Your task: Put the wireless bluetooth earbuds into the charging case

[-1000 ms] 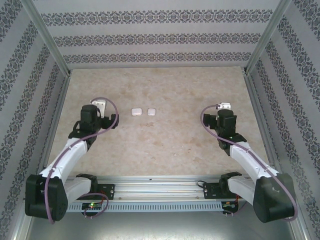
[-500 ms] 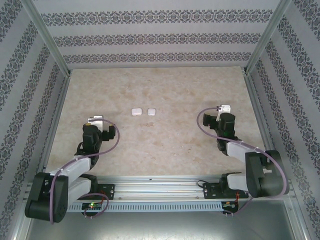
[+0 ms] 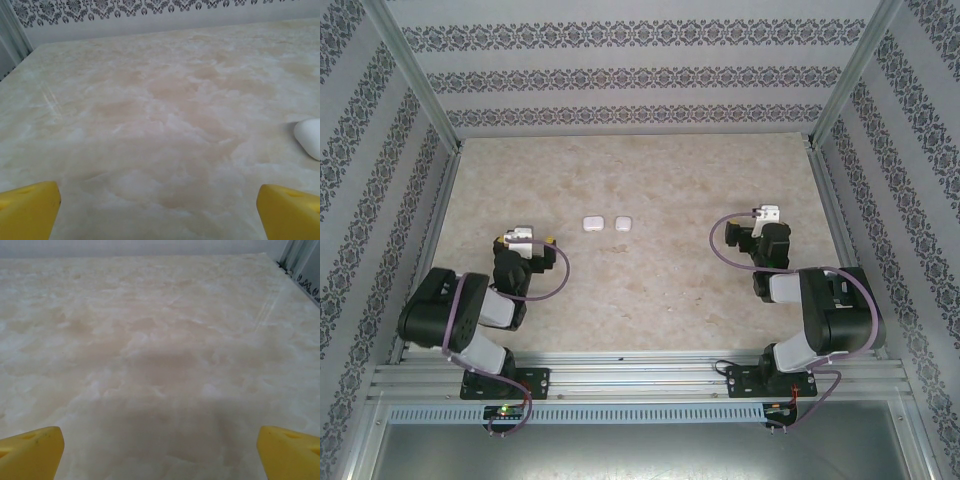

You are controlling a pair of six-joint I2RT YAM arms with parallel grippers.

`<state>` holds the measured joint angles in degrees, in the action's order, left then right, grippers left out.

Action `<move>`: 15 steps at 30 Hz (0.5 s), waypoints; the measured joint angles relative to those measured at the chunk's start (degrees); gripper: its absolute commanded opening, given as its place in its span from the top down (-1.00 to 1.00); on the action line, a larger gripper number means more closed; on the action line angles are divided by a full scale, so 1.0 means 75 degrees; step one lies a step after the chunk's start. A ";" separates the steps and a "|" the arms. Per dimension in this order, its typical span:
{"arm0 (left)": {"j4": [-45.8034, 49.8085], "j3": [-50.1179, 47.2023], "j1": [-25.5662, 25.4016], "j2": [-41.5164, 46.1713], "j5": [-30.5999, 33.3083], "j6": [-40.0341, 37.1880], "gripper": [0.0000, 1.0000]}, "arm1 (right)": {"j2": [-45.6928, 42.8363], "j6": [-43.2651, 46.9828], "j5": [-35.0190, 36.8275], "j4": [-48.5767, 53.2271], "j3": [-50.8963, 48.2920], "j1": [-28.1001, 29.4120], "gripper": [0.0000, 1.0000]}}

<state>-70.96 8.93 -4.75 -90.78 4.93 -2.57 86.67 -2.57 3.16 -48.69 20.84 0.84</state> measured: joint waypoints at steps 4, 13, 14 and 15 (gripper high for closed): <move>-0.0157 0.0178 0.0000 -0.0338 -0.0023 -0.0067 -1.00 | 0.0000 0.0000 -0.0003 -0.0064 0.0029 0.0003 -0.96; 0.0577 0.1078 0.0000 -0.0114 -0.0052 -0.0093 -1.00 | 0.0000 0.0003 0.0000 -0.0064 0.0029 0.0006 -0.96; 0.0638 0.1075 0.0000 -0.0114 -0.0052 -0.0093 -1.00 | 0.0000 0.0003 0.0000 -0.0064 0.0029 0.0006 -0.97; 0.0673 0.1075 0.0000 -0.0114 -0.0052 -0.0093 -1.00 | 0.0000 0.0003 0.0000 -0.0064 0.0029 0.0006 -0.96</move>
<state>-65.91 16.99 -4.75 -91.64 4.54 -3.27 86.67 -2.55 3.16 -49.17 21.06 0.89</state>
